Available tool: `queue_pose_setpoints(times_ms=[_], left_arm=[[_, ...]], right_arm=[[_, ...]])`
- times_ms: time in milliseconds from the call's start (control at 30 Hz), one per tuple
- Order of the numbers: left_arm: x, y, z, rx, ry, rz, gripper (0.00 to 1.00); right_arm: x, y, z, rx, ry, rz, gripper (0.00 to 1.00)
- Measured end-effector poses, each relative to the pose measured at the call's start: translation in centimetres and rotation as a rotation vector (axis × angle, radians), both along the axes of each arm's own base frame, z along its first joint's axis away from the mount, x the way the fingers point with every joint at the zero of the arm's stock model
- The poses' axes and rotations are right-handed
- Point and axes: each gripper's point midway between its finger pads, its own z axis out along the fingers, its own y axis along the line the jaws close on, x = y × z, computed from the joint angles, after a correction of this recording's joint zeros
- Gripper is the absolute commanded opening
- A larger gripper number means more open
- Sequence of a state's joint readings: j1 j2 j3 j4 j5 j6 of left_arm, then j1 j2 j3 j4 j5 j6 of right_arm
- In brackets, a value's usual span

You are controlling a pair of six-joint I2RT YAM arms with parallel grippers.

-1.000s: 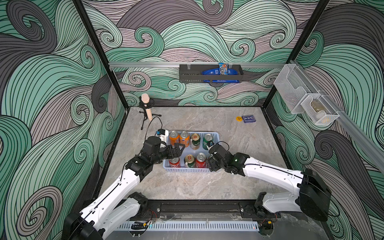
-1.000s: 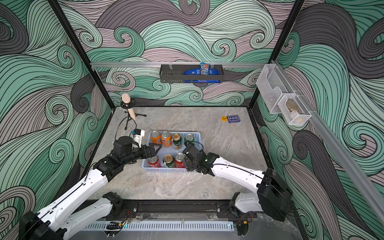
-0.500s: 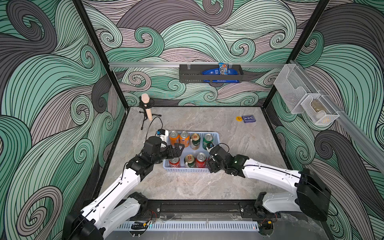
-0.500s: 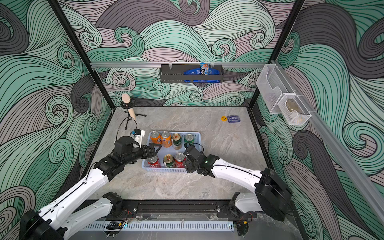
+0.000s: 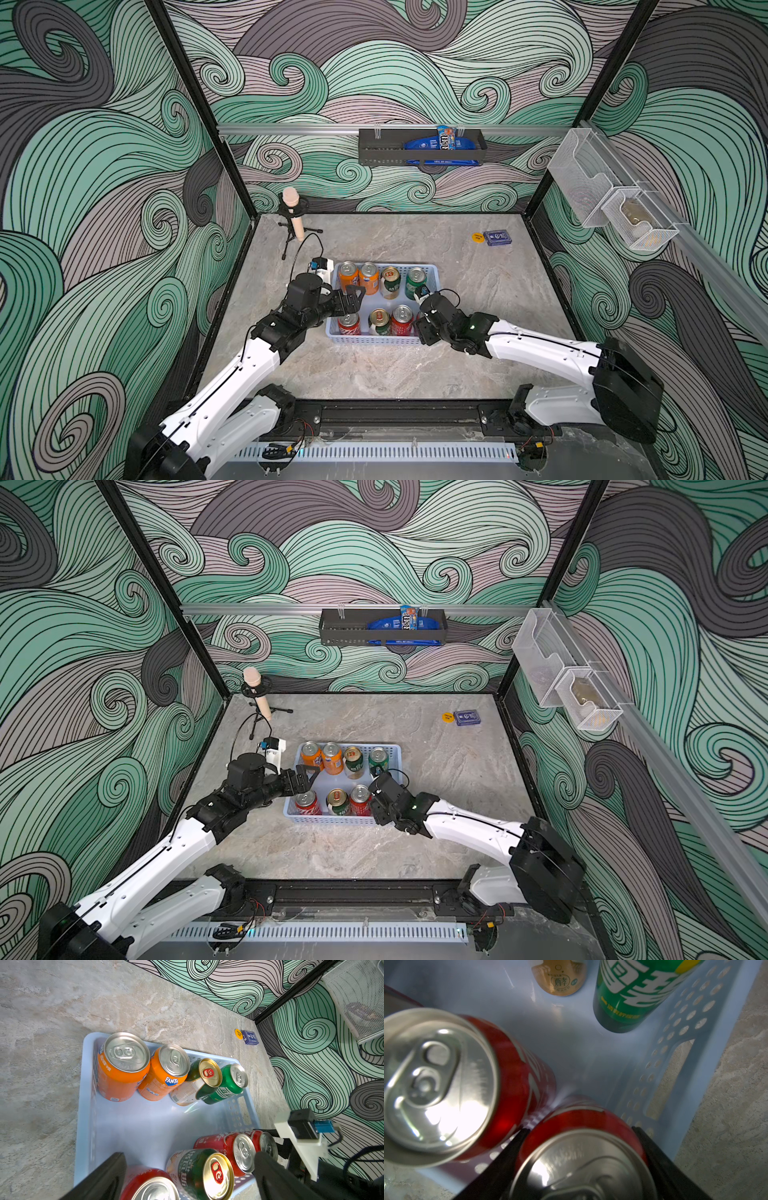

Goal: Take out the drinks from the basket
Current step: Pick up the drink from the basket, then place the drink at the center of the board.

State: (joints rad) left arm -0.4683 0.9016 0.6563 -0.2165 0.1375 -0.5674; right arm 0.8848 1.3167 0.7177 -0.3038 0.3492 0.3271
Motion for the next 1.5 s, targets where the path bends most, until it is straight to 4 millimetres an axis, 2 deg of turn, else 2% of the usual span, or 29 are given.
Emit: queue_pose_setpoints(times_ms=[233,667,1300,1500], left_arm=[[0.0,0.0,0.0,-0.002,0.001,-0.001,0.99],[-0.2,-0.2,0.0,-0.025,0.015,-0.002,0.99],[-0.4,-0.5,0.7,-0.072,0.018,-0.002,0.99],[-0.7,-1.2,1.0,-0.115,0.034,-0.024,0.99]], right_arm=[[-0.3,-0.4,0.6,0.022,-0.016,-0.001,0.58],[-0.6,-0.8,2.9,0.084,-0.050,-0.018,0.58],[0.2,-1.3,4.8,0.128,-0.043,-0.052,0.55],[0.8,-1.5,6.7,0.126,-0.047,-0.066,0.55]])
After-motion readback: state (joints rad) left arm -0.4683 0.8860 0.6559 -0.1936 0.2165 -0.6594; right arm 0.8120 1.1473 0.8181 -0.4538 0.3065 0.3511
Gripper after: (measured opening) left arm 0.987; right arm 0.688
